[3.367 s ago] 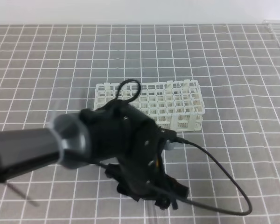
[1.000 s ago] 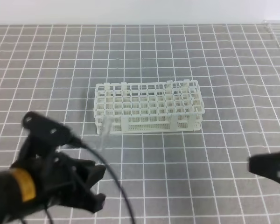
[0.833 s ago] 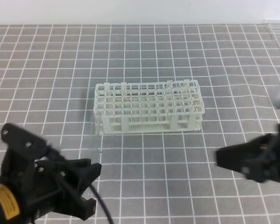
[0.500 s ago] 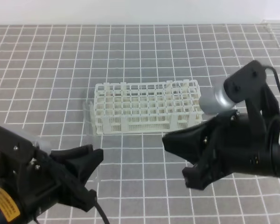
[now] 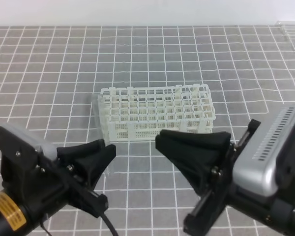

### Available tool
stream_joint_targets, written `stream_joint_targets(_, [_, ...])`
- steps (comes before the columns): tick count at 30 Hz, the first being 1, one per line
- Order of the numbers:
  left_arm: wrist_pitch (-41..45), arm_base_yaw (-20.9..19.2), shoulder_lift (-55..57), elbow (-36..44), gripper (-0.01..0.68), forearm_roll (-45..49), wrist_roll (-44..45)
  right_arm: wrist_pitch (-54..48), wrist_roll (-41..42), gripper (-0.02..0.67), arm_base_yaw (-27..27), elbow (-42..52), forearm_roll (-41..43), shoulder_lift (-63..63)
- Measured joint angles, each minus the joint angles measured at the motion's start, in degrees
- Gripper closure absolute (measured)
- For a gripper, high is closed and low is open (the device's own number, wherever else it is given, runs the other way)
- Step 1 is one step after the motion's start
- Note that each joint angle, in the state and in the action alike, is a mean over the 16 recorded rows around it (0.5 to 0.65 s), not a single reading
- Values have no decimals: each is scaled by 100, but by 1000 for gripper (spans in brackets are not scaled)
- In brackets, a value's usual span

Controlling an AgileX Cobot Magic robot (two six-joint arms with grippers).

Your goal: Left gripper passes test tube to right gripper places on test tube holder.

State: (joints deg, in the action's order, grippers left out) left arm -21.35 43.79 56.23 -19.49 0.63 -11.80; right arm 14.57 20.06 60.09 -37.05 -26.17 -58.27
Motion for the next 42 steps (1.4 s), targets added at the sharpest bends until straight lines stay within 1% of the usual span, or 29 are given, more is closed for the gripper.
stream_joint_targets(4, [-158,0,12,0,611,345,-129,401,-67,537,134,47,-25,-168])
stream_joint_targets(13, [-404,0,10,1,616,1043,-382,636,-244,298,174,-210,-63,-672])
stream_joint_targets(17, [-450,0,12,0,599,1155,-411,632,-308,233,174,-389,-64,-892])
stream_joint_targets(22, [-503,-1,4,0,599,1250,-448,756,-316,212,174,-607,-65,-1196])
stream_joint_targets(25, [-525,-2,0,1,611,1262,-463,906,-316,211,174,-715,-69,-1388])
stream_joint_targets(29, [-519,-2,2,1,605,1262,-468,1120,-316,212,174,-841,-75,-1634])
stream_joint_targets(34, [-540,-2,-3,2,628,1263,-482,1424,-371,213,174,-955,-81,-1907])
stream_joint_targets(38, [-540,-2,0,2,628,1263,-502,1568,-445,217,174,-1006,-85,-2059])
stream_joint_targets(42, [-540,-2,2,2,628,1263,-525,1641,-520,240,174,-1036,-85,-2155])
